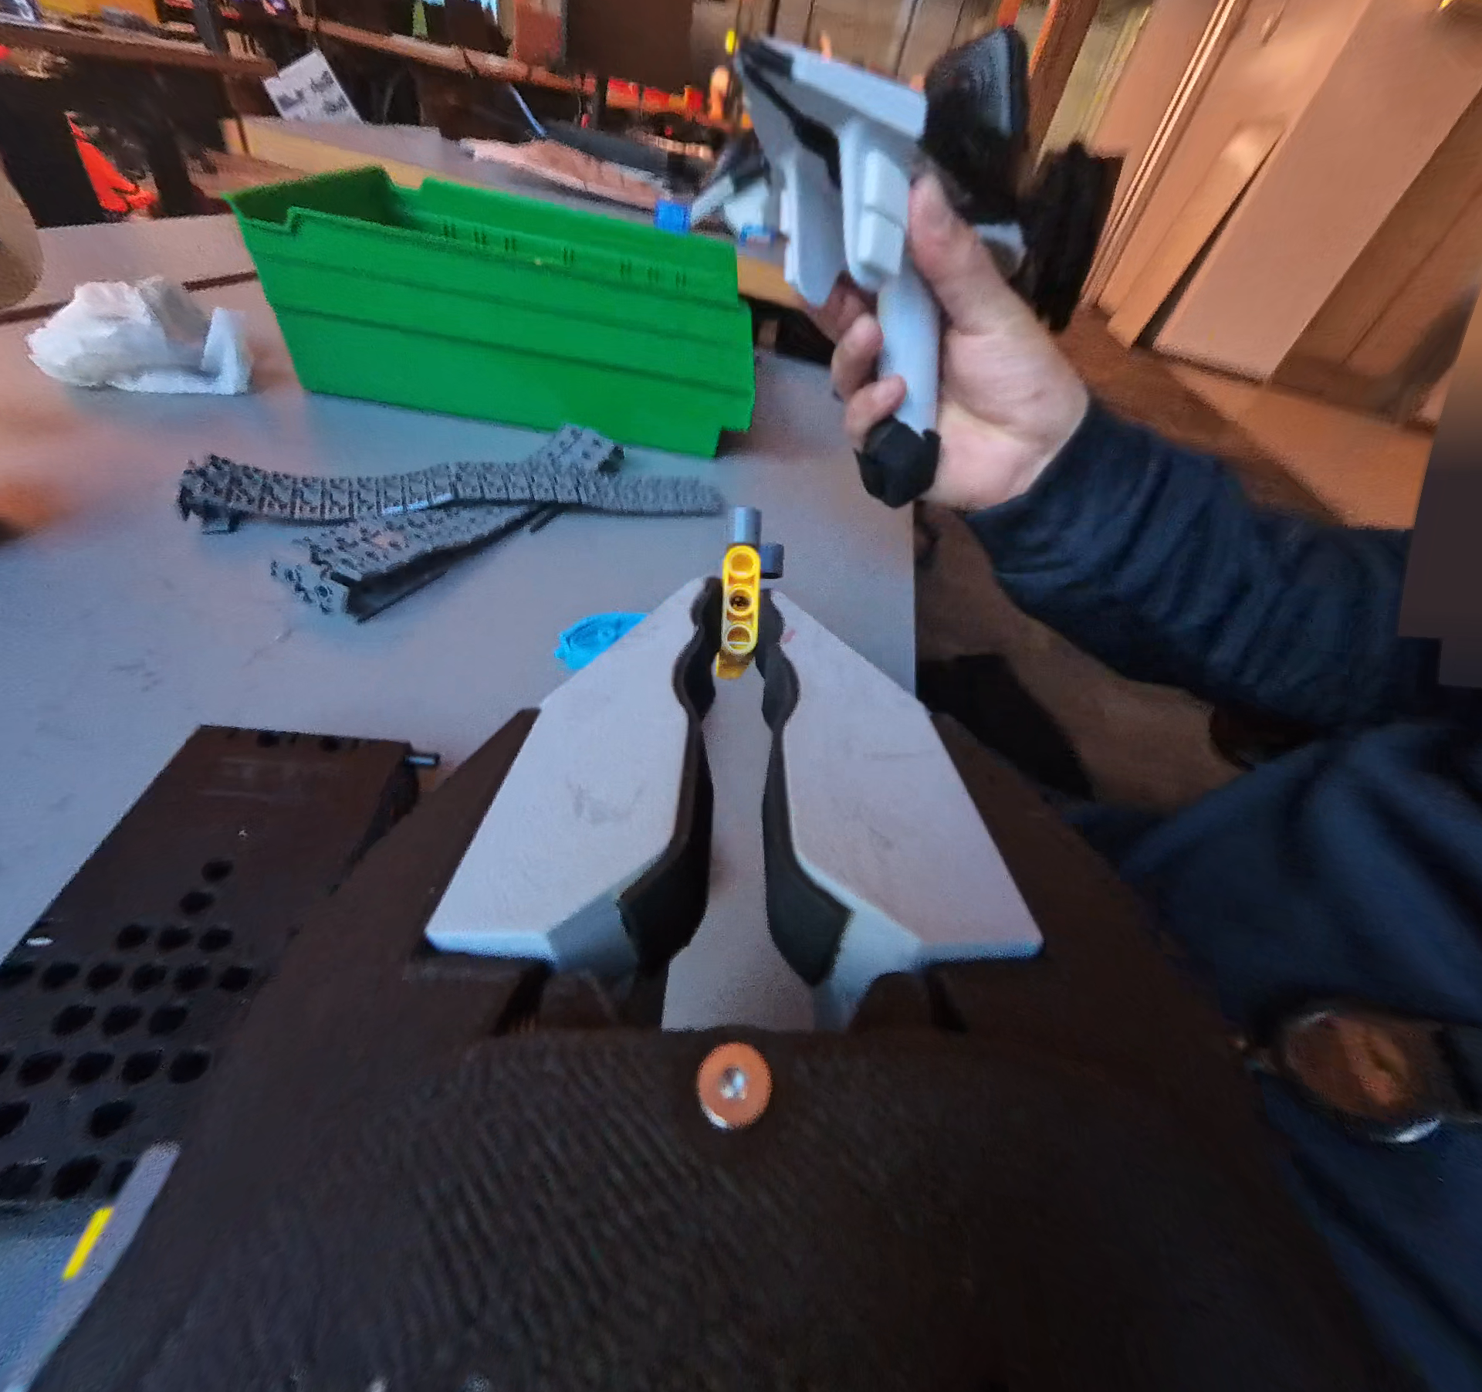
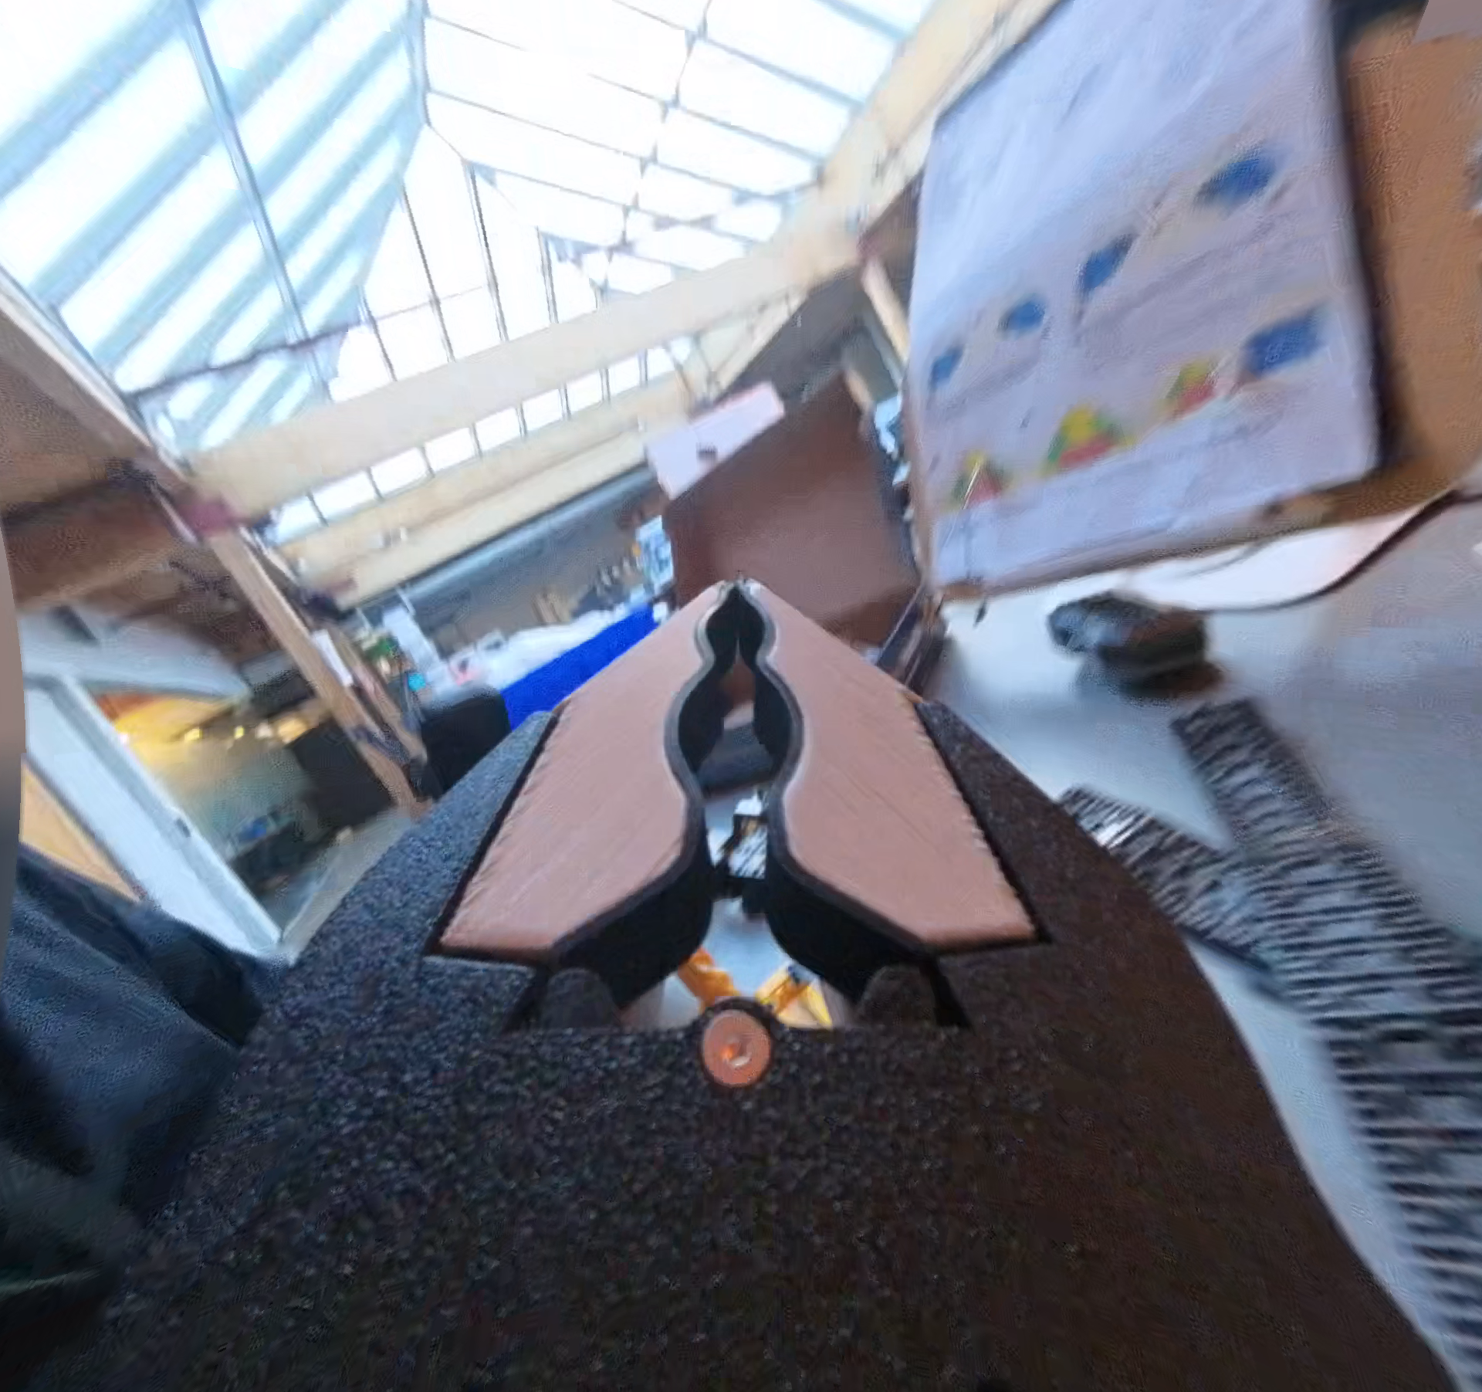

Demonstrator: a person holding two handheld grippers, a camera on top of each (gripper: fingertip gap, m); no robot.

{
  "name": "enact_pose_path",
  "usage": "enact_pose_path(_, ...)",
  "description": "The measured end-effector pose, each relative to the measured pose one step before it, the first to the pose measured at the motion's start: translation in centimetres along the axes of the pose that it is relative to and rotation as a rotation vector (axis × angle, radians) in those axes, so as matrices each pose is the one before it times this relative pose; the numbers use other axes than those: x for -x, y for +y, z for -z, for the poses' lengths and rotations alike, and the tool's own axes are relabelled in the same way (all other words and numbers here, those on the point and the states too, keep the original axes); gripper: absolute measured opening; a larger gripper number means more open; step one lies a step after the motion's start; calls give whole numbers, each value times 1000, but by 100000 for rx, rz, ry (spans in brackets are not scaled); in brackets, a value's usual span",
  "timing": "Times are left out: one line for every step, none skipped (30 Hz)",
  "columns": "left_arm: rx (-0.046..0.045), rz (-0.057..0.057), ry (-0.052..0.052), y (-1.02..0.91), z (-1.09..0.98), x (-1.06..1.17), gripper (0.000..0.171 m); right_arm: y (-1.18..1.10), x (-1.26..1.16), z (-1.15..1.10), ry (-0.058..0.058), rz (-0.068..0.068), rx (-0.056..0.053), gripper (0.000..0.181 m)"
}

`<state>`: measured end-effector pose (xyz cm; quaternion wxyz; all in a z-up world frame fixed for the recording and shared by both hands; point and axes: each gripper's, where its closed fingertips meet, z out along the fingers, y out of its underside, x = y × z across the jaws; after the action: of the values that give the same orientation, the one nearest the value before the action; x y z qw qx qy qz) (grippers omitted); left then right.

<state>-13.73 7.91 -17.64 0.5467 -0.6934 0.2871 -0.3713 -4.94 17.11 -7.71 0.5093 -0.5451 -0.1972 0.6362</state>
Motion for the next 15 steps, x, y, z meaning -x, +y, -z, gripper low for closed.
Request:
enact_pose_path(-2260, 1776, -829, -849, 117, 495, 7, 64, 251, 218, -3397, 2080, 8191, 0)
enact_pose_path(-1412, 435, -245, -530, -48, 405, 7, 1554, 604, -474, -3053, 1835, 13568, 0)
enact_pose_path(1965, 2431, 836, 162, -225, 301, 7, 1701, 686, -849, -808, 4768, 11258, 0)
enact_pose_path(424, 3730, 144, 185, -146, 346, 6, 1391, 964, -960, -615, 7721, 7956, 0)
enact_pose_path(-995, 4608, 842, 152, -68, 174, 6, 1048, 1102, -964, -966, 7674, 5975, 0)
enact_pose_path(347, 5472, 1419, 367, -86, 73, 6, 772, 922, -907, -267, 6466, 4471, 0)
enact_pose_path(-616, 4912, 766, 210, -35, 125, 6, 574, 674, -816, 241, 5132, 3268, 11)
enact_pose_path(-1347, 3221, 1066, 10, -2, -10, 6, 509, 551, -760, -297, 3708, 2751, 27)
enact_pose_path(-366, 1369, 1261, 9, -24, -129, 6, 532, 484, -723, -1273, 2175, 2578, 28)
enact_pose_path(-630, -179, 602, -109, -12, -156, 6, 612, 420, -713, -2118, 589, 2924, 30)
enact_pose_path(-1361, -801, 1590, -270, 2, -349, 6, 696, 247, -683, -2008, -573, 3529, 36)
enact_pose_path(-1350, -380, 3199, -298, -7, -574, 6, 622, -38, -558, -829, -788, 2926, 38)
enact_pose_path(-1294, -409, 3733, -251, -12, -618, 6, 338, -146, -382, -571, -816, 904, 38)
enact_pose_path(-869, -842, 3438, -150, 6, -542, 6, -4, -27, -193, -1549, -1594, -1116, 38)
enact_pose_path(-671, -763, 3115, -94, 34, -454, 6, -236, 128, -33, -2485, -2229, -2155, 35)
